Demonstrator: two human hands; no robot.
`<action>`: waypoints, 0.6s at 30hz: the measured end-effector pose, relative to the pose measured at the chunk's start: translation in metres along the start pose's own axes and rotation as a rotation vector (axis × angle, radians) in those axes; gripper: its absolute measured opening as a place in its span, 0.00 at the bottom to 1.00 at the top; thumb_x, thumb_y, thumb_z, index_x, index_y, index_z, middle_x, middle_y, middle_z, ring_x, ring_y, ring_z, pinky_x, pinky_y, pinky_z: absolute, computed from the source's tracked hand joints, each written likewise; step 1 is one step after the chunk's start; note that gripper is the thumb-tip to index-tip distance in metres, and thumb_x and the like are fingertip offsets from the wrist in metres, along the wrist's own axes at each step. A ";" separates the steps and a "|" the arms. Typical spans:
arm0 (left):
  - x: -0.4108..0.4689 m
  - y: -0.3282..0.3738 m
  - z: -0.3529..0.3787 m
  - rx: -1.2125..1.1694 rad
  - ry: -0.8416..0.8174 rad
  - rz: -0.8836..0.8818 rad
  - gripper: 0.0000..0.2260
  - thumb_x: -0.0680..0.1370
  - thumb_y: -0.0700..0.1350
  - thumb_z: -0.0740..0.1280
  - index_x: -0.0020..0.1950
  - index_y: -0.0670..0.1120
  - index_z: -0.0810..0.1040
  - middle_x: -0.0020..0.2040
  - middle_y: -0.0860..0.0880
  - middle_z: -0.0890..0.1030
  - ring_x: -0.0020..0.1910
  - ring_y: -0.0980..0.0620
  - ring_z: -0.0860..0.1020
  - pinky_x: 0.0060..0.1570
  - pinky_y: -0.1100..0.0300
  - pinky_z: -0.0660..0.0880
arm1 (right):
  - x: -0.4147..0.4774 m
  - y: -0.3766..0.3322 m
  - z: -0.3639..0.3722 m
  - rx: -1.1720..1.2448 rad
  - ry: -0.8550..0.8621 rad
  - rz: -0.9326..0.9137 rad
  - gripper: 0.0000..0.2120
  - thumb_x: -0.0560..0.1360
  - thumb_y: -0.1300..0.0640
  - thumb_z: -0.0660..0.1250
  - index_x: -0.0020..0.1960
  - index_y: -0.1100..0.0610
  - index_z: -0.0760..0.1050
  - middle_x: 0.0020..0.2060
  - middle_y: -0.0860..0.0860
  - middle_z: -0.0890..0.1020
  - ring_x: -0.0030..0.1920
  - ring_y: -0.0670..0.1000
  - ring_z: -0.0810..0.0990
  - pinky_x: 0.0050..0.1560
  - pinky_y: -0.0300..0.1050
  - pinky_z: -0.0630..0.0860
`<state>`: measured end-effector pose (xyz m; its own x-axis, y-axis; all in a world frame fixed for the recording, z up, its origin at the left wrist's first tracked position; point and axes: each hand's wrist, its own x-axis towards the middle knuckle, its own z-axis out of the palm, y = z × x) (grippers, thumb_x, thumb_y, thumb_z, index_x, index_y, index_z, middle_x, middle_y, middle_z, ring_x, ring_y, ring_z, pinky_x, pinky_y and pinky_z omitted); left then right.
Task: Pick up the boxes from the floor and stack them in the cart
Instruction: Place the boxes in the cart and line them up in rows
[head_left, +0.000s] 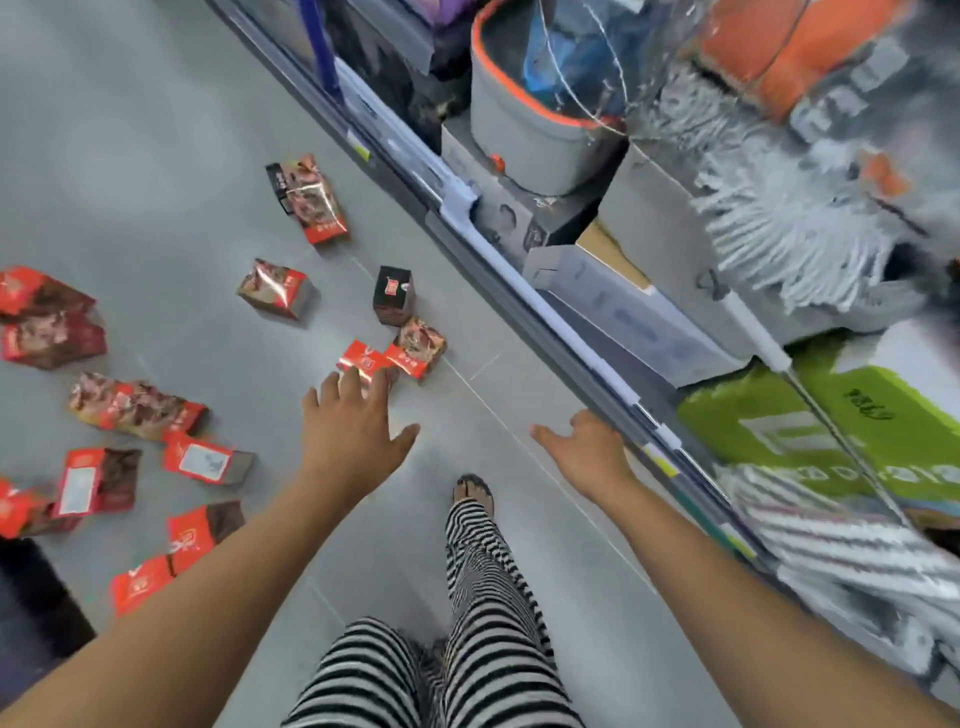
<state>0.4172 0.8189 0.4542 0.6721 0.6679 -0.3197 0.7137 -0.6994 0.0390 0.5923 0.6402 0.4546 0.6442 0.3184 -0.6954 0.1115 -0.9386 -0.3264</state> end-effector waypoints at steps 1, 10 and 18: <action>0.020 -0.008 0.013 -0.010 0.003 -0.008 0.34 0.72 0.63 0.66 0.70 0.43 0.67 0.66 0.36 0.72 0.65 0.35 0.69 0.61 0.42 0.66 | 0.024 -0.013 0.008 0.022 -0.017 0.008 0.37 0.74 0.38 0.65 0.71 0.64 0.64 0.68 0.60 0.71 0.69 0.60 0.68 0.63 0.50 0.68; 0.187 -0.096 0.219 -0.096 -0.031 -0.093 0.41 0.68 0.69 0.64 0.73 0.43 0.66 0.67 0.34 0.70 0.65 0.32 0.69 0.62 0.40 0.66 | 0.263 -0.077 0.169 0.275 -0.150 0.169 0.37 0.73 0.41 0.70 0.69 0.66 0.66 0.61 0.58 0.75 0.61 0.59 0.75 0.53 0.45 0.69; 0.316 -0.146 0.394 -0.107 0.071 -0.055 0.50 0.63 0.79 0.56 0.77 0.51 0.55 0.76 0.38 0.59 0.73 0.36 0.59 0.69 0.41 0.58 | 0.475 -0.117 0.333 0.370 0.104 0.152 0.51 0.59 0.30 0.73 0.69 0.60 0.58 0.66 0.60 0.71 0.66 0.62 0.70 0.65 0.56 0.70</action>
<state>0.4474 1.0322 -0.0258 0.6405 0.7238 -0.2567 0.7646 -0.6322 0.1254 0.6334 0.9454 -0.0504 0.7073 0.1472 -0.6914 -0.2582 -0.8567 -0.4465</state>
